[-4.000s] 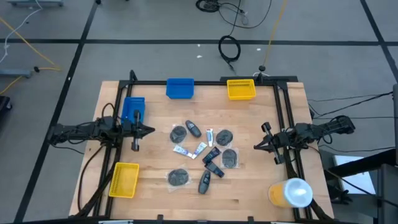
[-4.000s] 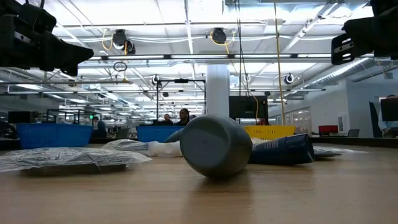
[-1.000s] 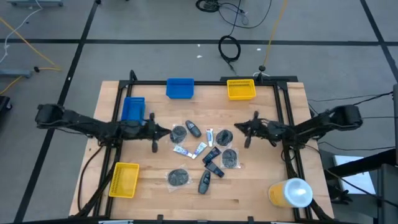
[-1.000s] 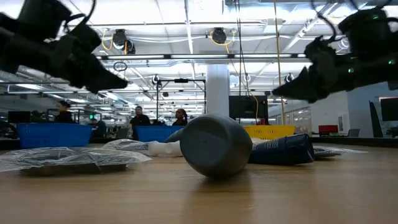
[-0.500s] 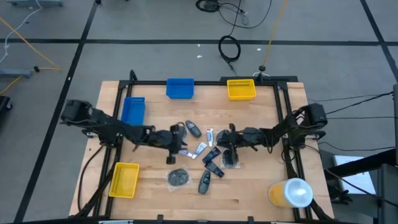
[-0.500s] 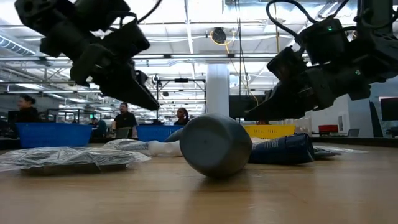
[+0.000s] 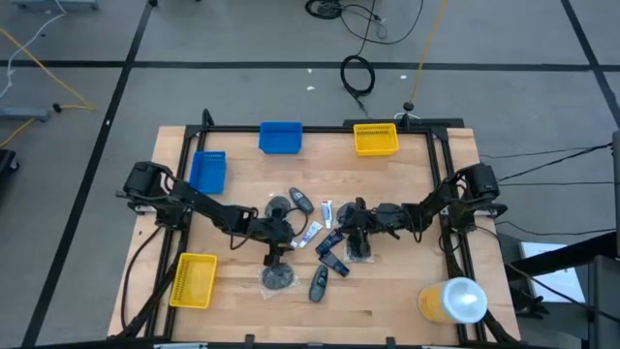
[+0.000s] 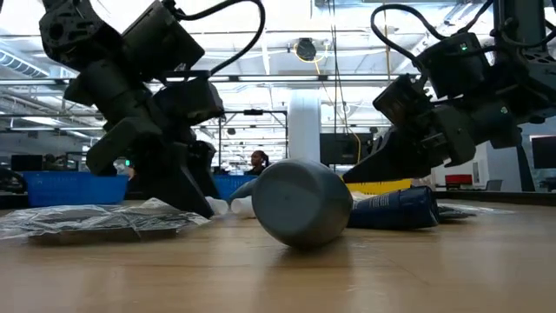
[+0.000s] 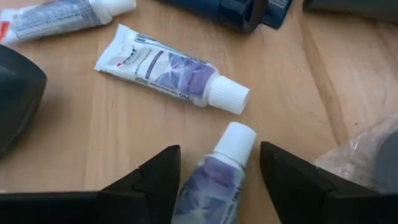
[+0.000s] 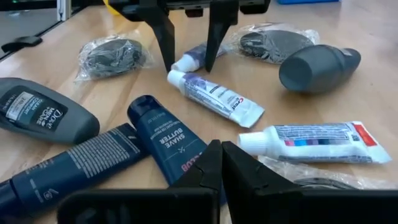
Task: Pick & Place Travel size toiletries
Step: Put the white toothpaste into the left blue bin
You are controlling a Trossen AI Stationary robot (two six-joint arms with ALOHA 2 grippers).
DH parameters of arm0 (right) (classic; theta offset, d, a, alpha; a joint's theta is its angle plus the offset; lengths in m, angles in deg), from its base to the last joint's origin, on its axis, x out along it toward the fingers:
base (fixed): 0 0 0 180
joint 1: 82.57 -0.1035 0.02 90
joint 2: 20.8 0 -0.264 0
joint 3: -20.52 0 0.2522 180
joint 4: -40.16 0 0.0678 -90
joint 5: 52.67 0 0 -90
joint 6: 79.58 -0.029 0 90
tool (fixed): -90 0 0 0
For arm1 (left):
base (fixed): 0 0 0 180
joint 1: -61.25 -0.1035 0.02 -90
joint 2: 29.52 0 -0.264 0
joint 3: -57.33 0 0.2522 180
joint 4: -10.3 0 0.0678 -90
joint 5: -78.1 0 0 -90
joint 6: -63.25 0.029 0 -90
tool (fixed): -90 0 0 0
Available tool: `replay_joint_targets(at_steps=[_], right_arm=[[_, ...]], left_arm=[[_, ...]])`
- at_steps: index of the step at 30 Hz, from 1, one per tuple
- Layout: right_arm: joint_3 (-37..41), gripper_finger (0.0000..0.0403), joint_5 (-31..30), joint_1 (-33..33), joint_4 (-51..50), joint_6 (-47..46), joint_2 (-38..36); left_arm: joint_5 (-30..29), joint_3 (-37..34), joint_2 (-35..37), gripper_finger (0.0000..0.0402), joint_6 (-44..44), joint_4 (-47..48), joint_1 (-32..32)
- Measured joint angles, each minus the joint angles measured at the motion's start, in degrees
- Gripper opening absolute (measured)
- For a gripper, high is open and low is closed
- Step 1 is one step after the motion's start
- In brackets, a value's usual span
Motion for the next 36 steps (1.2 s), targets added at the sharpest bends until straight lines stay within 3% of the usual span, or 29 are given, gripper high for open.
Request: replay_joint_targets(at_steps=[12, 17, 24, 31, 36], right_arm=[[0.0, 0.0, -0.17, 0.02, 0.28, 0.02, 0.0], [0.0, 0.0, -0.22, 0.02, 0.27, 0.17, 0.0], [0.0, 0.0, -0.24, 0.02, 0.11, 0.17, 0.0], [0.02, 0.0, -0.24, 0.03, -0.22, 0.17, 0.0], [0.02, 0.0, -0.24, 0.07, -0.2, 0.17, 0.0]], left_arm=[[-0.58, 1.24, 2.23, 0.0049, -2.37, 1.78, -1.26], [-8.04, 4.22, 8.1, 0.0049, -6.24, 8.53, -3.19], [-27.57, 6.47, 19.91, 0.0088, -19.8, 37.5, -9.79], [-34.8, 6.38, 24.33, 0.0069, -35.75, 65.41, -21.1], [-40.81, 5.62, 24.31, 0.0072, -41.38, 71.45, -28.61]])
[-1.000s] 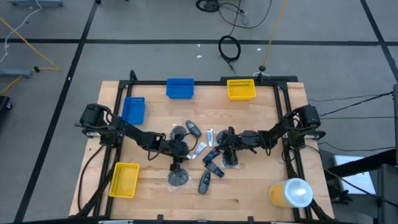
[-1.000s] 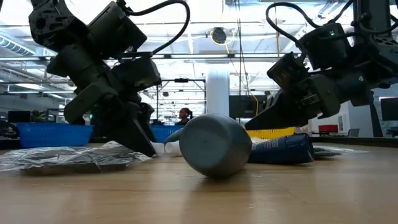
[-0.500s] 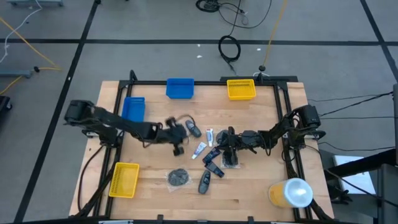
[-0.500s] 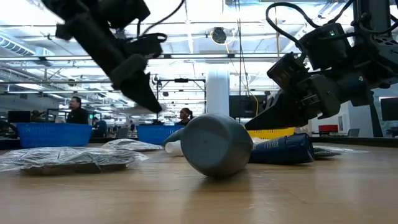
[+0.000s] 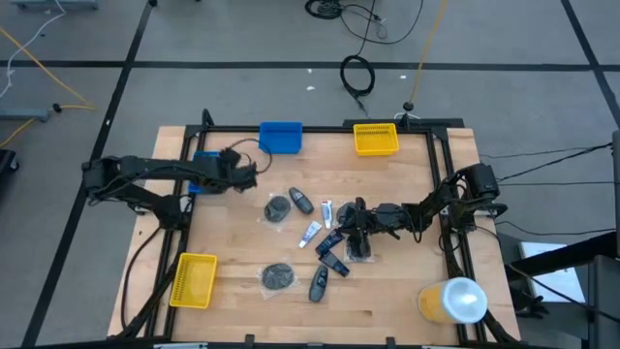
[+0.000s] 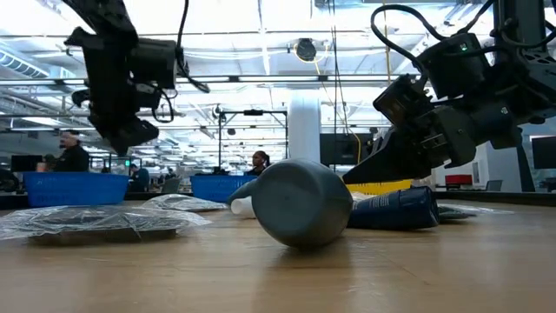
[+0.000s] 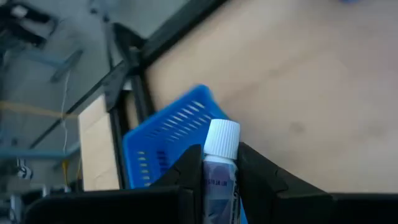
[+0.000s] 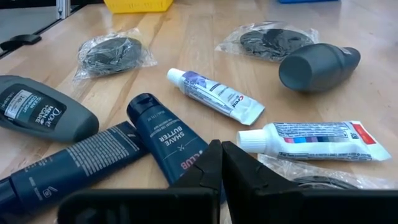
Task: Pick & Place Travel size toiletries
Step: Put the white toothpaste into the left blue bin
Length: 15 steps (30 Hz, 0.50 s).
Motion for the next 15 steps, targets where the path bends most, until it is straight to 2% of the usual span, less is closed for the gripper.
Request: replay_joint_targets(at_steps=[6, 15], right_arm=[[0.0, 0.0, 0.0, 0.0, 0.0, 0.0, 0.0], [0.0, 0.0, 0.0, 0.0, 0.0, 0.0, 0.0]], left_arm=[[0.63, -3.44, 0.02, 0.008, -1.74, -2.56, -9.49], [10.4, -10.16, 0.0, 0.0082, 4.91, -15.92, -17.94]])
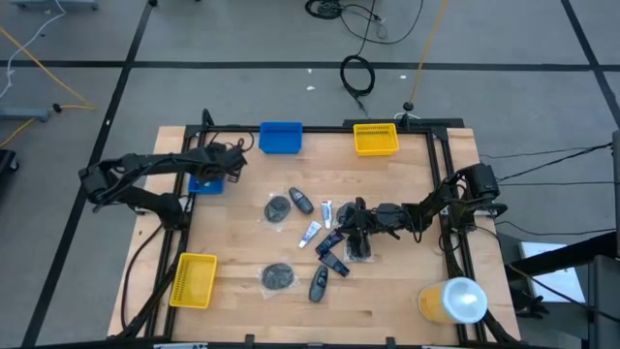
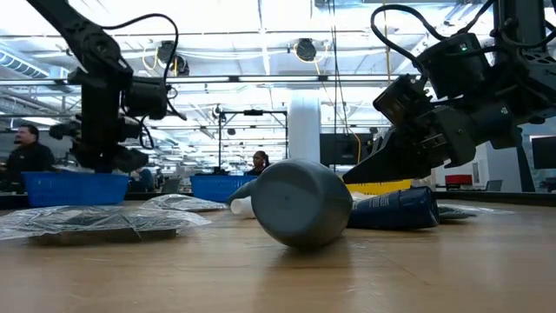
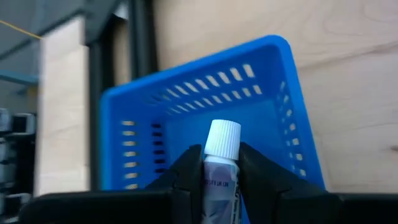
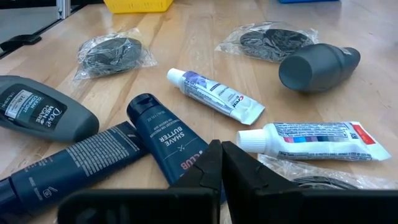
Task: Pick & Place Travel size toiletries
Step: Put the white toothpaste into the left blue bin, then put the black hairbrush into the right blue bin
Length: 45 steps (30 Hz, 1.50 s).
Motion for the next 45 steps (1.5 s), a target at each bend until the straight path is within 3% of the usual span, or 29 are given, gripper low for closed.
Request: replay_joint_targets(at_steps=[6, 17, 24, 34, 45], right_arm=[[0.0, 0.0, 0.0, 0.0, -0.02, 0.02, 0.0], [0.0, 0.0, -0.01, 0.0, 0.0, 0.02, 0.0], [0.0, 0.0, -0.04, 0.0, 0.02, 0.02, 0.0], [0.0, 0.0, -0.05, 0.0, 0.02, 0.04, 0.0], [0.0, 0.0, -0.04, 0.01, 0.02, 0.04, 0.0]], left_arm=[[1.95, -1.73, 0.04, 0.0101, 0.64, -4.46, -2.77], [5.41, -0.28, 0.34, 0.0195, 5.94, -3.48, -4.84], [7.68, 3.91, 5.39, 0.0203, 6.52, -0.76, -2.18], [12.82, 4.14, 11.3, 0.0183, 6.45, -10.95, 10.47], [17.4, 1.3, 5.54, 0.0192, 2.03, -26.17, 27.92]])
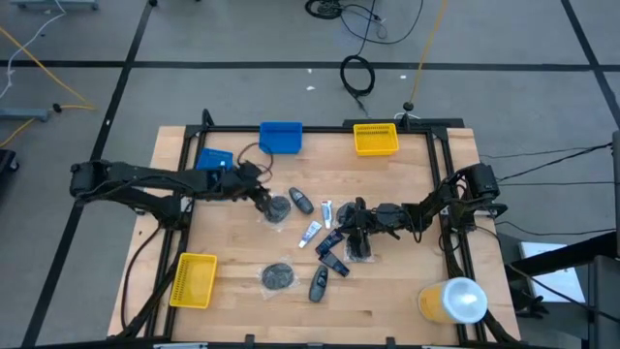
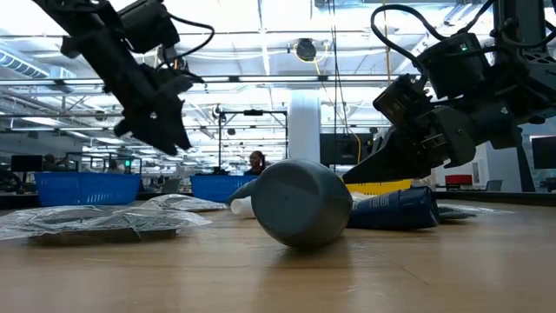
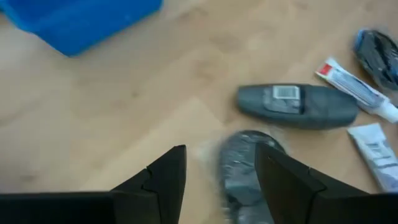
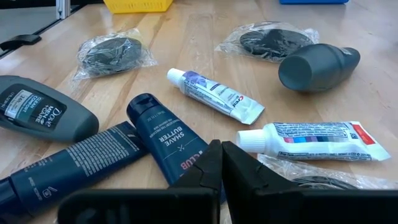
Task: Pick & Place Travel size toiletries
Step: Put the black hairbrush into the right blue bin
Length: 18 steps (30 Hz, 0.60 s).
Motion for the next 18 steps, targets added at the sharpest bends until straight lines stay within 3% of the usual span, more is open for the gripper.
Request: replay_joint_targets(at_steps=[6, 11, 15, 18], right_arm=[[0.0, 0.0, 0.0, -0.01, -0.02, -0.01, 0.0], [0.0, 0.0, 0.0, -0.01, -0.02, -0.06, 0.0], [0.0, 0.0, 0.0, -0.01, -0.02, -0.15, 0.0], [0.0, 0.0, 0.02, -0.01, -0.02, -0.19, 0.0]], left_arm=[[5.53, -2.77, -5.75, 0.0233, -10.15, -3.65, 1.57], [6.83, -4.83, -9.4, 0.0267, -14.76, -10.02, 2.05], [10.31, -6.74, -12.31, 0.0263, -17.79, -16.76, 2.03], [10.33, -6.76, -14.09, 0.0232, -19.01, -17.48, 2.07]])
